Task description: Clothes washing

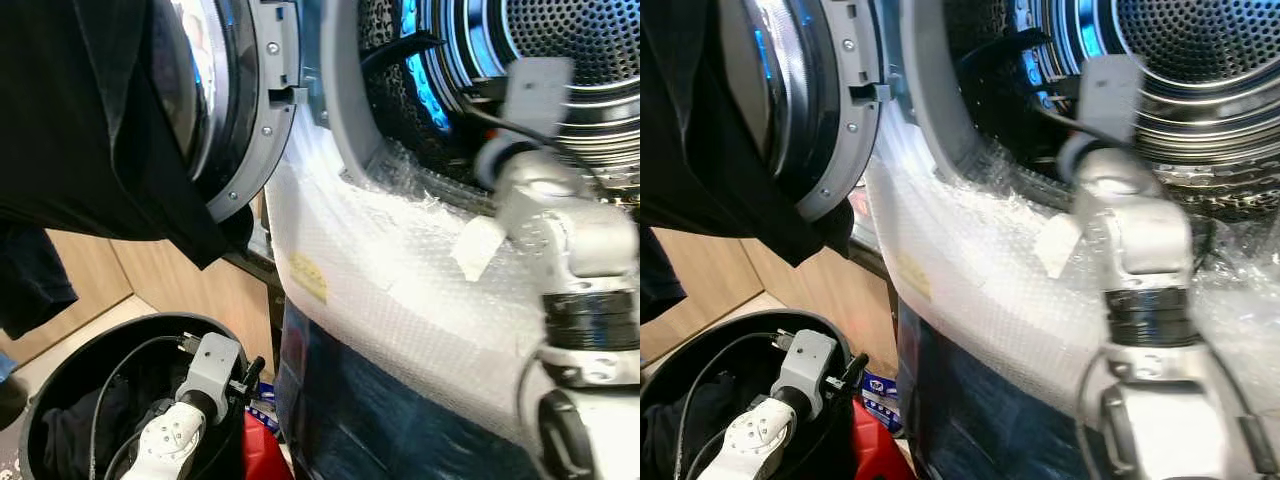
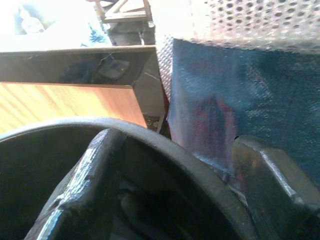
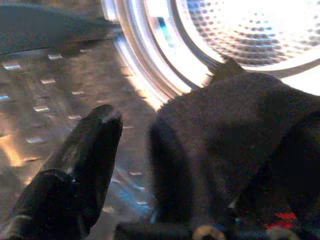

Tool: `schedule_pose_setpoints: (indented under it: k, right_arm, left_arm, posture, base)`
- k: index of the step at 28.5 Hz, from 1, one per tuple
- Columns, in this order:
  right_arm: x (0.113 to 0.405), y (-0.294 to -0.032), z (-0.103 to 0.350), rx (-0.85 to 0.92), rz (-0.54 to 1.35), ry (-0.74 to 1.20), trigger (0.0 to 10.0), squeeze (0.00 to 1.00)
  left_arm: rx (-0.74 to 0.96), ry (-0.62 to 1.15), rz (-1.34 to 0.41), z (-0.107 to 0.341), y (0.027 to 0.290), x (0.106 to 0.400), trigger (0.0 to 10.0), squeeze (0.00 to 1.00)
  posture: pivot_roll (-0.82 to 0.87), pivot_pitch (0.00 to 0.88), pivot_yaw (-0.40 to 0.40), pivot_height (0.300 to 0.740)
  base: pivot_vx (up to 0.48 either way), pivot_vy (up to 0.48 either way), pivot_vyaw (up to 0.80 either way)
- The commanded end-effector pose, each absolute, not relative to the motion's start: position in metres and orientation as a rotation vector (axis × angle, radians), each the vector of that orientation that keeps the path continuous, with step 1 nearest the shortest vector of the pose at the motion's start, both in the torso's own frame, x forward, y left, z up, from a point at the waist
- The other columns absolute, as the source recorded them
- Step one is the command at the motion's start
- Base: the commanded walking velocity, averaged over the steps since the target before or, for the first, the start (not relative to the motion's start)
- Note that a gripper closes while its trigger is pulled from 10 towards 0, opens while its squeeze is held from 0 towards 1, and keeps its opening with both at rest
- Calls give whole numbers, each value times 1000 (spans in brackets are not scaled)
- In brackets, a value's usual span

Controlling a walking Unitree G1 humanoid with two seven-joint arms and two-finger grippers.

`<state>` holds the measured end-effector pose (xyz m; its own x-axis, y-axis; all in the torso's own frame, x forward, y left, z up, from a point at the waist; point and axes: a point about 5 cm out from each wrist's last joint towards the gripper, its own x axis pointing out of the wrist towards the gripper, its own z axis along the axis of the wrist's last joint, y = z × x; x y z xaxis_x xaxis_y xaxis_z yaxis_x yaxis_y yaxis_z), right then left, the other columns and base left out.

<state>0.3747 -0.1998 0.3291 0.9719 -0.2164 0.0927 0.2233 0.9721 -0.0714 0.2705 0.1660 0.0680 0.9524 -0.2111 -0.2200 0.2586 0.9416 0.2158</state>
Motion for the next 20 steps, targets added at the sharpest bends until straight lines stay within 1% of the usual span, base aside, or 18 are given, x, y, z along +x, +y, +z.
schedule_pose_setpoints:
  k: [1,2,3,5,8,10,11,12,13,14,16,17,18,20]
  right_arm:
    - [371,-202,326,-27,-184,-64,10000,0]
    - [368,-207,327,-69,-198,-64,10000,0]
    - [368,-207,327,-69,-198,-64,10000,0]
    - [364,-217,334,-226,-247,-111,10000,0]
    - [358,-217,342,-287,-241,-149,10000,0]
    - [352,-215,347,-261,-235,-164,10000,0]
    - [348,-210,351,-197,-181,-177,10000,0]
    - [348,-210,351,-197,-181,-177,10000,0]
    - [344,-204,359,-110,-117,-200,10000,0]
    - [340,-202,369,-72,-74,-240,10000,0]
    - [337,-204,380,-106,-70,-314,10000,0]
    - [339,-215,392,-157,-185,-402,10000,0]
    - [341,-222,395,-214,-279,-445,10000,0]
    - [348,-220,387,-342,-302,-422,10000,0]
  left_arm:
    - [255,207,-240,67,166,270,10000,0]
    - [253,208,-235,67,165,271,10000,0]
    - [253,208,-235,67,165,271,10000,0]
    - [253,210,-239,67,165,271,10000,0]
    - [254,211,-235,67,166,272,10000,0]
    - [257,209,-230,68,167,274,10000,0]
    - [257,207,-229,69,167,275,10000,0]
    - [257,207,-229,69,167,275,10000,0]
    - [257,203,-228,70,167,277,10000,0]
    - [257,201,-228,71,167,278,10000,0]
    - [258,201,-229,71,167,278,10000,0]
    - [259,202,-236,72,167,279,10000,0]
    - [260,204,-242,71,166,280,10000,0]
    - [266,205,-247,71,166,280,10000,0]
  posture:
    - [142,0,-2,740]
    - [137,0,-8,740]
    - [137,0,-8,740]
    - [133,0,-7,740]
    - [128,0,-1,740]
    - [131,0,0,740]
    - [132,0,2,740]
    - [132,0,2,740]
    - [127,0,5,740]
    - [121,0,9,740]
    - [121,0,9,740]
    - [97,0,12,740]
    - [96,0,10,740]
    - [105,0,8,740]
  base:
    - [0,0,0]
    - [0,0,0]
    - [0,0,0]
    - [0,0,0]
    - [0,0,0]
    - [0,0,0]
    - [0,0,0]
    - [0,0,0]
    - [0,0,0]
    - [0,0,0]
    - [0,0,0]
    - [0,0,0]
    - [0,0,0]
    - [0,0,0]
